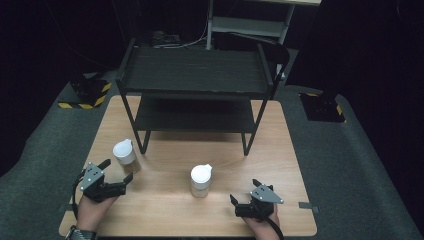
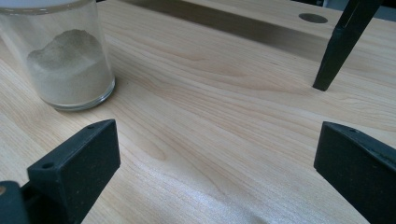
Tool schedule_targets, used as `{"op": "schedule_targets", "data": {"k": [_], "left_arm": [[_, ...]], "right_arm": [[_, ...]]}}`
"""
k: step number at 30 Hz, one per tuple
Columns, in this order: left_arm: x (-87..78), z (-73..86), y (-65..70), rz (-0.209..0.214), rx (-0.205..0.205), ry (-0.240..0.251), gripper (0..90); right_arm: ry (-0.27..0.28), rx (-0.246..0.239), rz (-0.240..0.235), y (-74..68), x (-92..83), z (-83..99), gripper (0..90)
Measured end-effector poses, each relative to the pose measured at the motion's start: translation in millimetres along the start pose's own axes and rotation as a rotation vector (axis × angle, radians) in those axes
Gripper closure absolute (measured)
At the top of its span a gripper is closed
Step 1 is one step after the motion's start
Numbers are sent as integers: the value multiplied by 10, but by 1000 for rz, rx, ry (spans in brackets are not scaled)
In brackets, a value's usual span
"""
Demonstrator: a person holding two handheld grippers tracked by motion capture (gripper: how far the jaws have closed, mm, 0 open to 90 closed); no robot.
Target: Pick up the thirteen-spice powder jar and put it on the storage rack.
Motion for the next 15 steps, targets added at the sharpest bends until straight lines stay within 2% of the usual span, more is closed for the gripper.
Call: {"op": "schedule_targets", "data": {"k": [11, 15], "left_arm": [[198, -31, -61, 2, 10, -8, 26], [241, -25, -78, 3, -3, -5, 52]], "right_arm": [[-4, 0, 4, -8, 3, -6, 0], [1, -1, 2, -4, 2, 0, 0]]}}
Point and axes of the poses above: each handheld gripper's, and its own axes: x roughly forward along the jaws, z roughly out of its underside, y roughly to its right, the point moved 5 cm from there along x, roughly forward along the jaws, and after that the axes turned 2 degrees about -y, right-handed, at the moved point
